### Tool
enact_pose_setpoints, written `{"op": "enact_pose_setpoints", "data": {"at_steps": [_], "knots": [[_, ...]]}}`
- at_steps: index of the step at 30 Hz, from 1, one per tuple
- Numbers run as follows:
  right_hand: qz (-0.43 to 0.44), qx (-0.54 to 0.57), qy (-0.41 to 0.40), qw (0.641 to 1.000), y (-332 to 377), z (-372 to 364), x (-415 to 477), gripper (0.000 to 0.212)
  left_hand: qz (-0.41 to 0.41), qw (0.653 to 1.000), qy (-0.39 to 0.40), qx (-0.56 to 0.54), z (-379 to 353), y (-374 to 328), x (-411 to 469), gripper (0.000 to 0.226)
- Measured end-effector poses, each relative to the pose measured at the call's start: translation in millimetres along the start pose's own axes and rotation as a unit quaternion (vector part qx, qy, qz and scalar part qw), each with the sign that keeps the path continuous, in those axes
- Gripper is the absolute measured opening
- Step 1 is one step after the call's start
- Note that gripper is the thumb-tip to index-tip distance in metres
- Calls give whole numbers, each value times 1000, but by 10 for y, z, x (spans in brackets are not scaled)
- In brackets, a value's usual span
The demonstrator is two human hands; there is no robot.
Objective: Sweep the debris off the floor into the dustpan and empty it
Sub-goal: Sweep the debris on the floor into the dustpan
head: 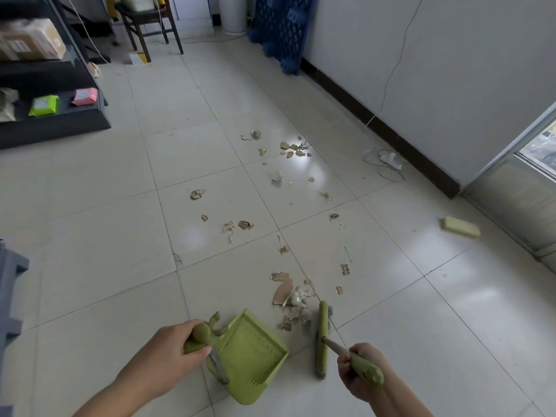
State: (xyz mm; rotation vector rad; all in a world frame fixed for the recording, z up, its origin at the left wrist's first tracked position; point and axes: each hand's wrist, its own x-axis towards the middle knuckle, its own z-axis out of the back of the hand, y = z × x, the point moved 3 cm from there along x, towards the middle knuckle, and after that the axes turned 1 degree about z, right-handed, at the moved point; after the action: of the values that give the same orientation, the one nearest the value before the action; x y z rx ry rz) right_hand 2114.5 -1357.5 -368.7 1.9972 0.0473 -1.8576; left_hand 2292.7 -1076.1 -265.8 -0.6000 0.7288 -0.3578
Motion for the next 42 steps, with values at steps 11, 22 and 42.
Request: {"op": "enact_pose_setpoints", "data": {"at_steps": [11,22,42], "knots": [[-2,31,21,999,-325,-836,-113,51,5,1000,-5,19,316,489,131,9],[-12,40,38,998,-468,-1529,-151,52,10,1000,-19,3,552,697,296,6],[-15,122,68,990,-220,-2285,-130,27,24,996,-76,-27,1078,937,587,4]]}}
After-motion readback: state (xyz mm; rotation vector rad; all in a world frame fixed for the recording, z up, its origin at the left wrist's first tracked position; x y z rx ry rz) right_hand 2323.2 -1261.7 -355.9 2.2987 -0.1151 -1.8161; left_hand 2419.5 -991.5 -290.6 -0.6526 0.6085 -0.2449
